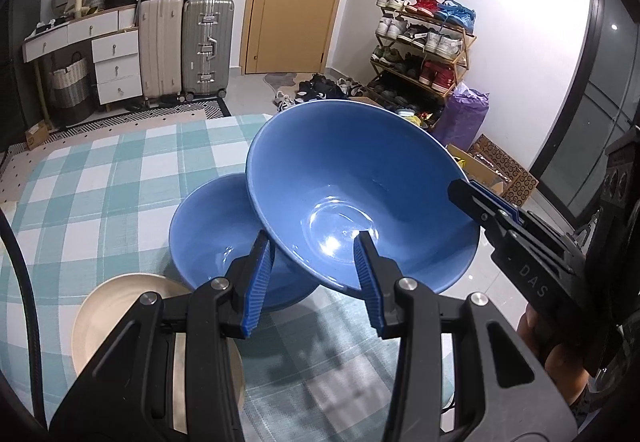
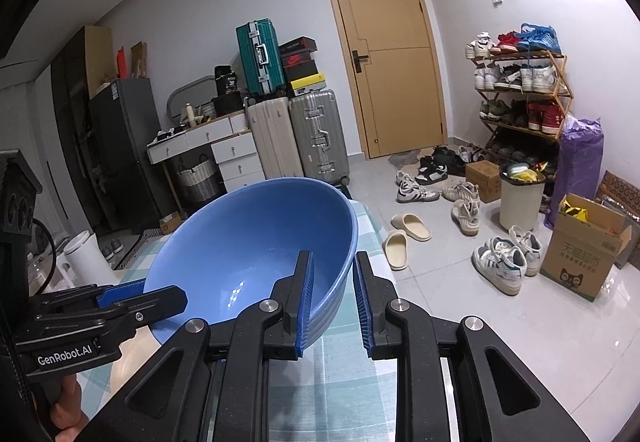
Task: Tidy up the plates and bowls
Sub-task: 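Lift the left tool's bowl and nest it into the bowl held by the right tool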
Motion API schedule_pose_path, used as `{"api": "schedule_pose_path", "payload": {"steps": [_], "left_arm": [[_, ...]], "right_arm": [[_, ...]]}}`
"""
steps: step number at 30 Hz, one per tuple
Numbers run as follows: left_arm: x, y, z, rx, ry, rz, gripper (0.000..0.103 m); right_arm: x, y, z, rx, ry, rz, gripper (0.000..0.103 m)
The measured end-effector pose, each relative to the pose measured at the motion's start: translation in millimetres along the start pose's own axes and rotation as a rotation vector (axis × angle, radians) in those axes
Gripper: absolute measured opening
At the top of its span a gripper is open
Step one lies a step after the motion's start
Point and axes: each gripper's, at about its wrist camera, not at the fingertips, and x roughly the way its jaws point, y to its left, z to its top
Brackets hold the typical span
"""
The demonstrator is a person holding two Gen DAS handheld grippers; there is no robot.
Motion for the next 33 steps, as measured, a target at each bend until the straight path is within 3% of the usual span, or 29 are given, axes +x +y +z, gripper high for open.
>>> {"api": "schedule_pose_path", "payload": {"steps": [33], "left_arm": [[12, 71, -5, -0.07, -0.036, 0.082, 0.038]], "right_arm": [[55, 42, -20, -0.069, 0.047, 0.061, 0.023]]}}
